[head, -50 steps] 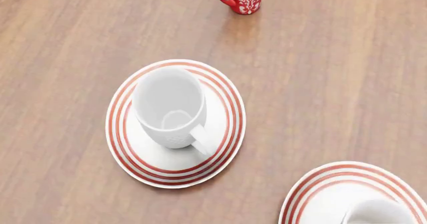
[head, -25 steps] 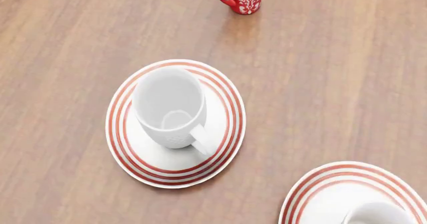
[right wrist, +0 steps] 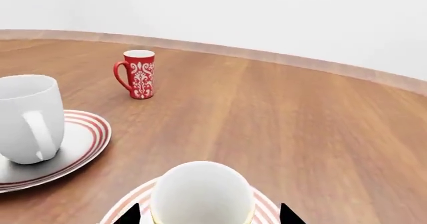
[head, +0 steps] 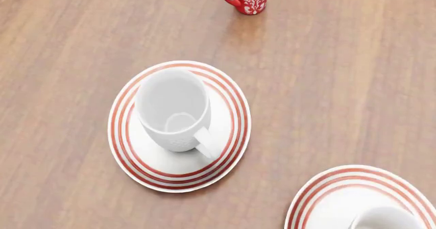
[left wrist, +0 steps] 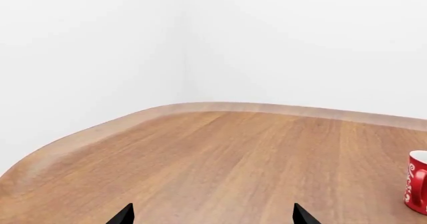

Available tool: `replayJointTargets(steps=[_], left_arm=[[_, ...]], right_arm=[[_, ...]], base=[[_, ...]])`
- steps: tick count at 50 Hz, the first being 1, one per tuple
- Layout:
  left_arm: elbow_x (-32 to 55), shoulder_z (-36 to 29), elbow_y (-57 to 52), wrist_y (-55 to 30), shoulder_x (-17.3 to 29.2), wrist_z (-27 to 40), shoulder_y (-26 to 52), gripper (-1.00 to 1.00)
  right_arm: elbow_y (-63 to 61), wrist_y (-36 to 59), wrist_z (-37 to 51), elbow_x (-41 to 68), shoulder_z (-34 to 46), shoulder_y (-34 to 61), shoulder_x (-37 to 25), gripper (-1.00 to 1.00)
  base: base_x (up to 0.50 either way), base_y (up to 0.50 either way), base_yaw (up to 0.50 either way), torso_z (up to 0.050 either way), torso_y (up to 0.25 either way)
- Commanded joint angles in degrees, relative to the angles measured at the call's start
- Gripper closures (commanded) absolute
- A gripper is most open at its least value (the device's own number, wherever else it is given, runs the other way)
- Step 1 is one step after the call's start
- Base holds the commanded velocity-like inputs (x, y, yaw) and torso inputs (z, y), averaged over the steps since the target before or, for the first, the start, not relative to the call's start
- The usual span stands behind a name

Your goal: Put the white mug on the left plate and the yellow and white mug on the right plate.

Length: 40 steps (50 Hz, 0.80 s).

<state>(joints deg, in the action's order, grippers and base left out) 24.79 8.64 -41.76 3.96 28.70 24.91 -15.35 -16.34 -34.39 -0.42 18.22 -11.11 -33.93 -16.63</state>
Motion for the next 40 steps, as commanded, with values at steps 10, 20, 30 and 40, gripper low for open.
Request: replayJointTargets(steps=[10,20,30,40], left_arm=[[-0.04,-0.11,0.06,0.12,0.10,0.18,0.06,-1.00],[0.15,0.04,-0.13,0.18,0.18,0.35,-0.06,-1.00],[-0.55,-0.42,-0.48,0.69,0.09,0.15,-0.54,-1.00],[1.93,-0.57,-0.05,-3.33,3.63,-0.27,4.58,-1.00]], right_arm=[[-11.97,8.27,4.31,3.16,-2.19,1.22,-4.14,-1.00],[-16.74,19.56,9.07,6.91,-2.64,8.00,-9.08,-1.00],[-17.05,28.60,12.78,11.07,-1.52,17.84,-12.89,-1.00],[-17.62,39.12,17.66,12.93,3.04,29.98,-14.91,-1.00]], base=[[0.00,0.00,0.00,0.000,0.000],[0.00,0.00,0.00,0.000,0.000],[0.00,0.00,0.00,0.000,0.000],[0.00,0.00,0.00,0.000,0.000]])
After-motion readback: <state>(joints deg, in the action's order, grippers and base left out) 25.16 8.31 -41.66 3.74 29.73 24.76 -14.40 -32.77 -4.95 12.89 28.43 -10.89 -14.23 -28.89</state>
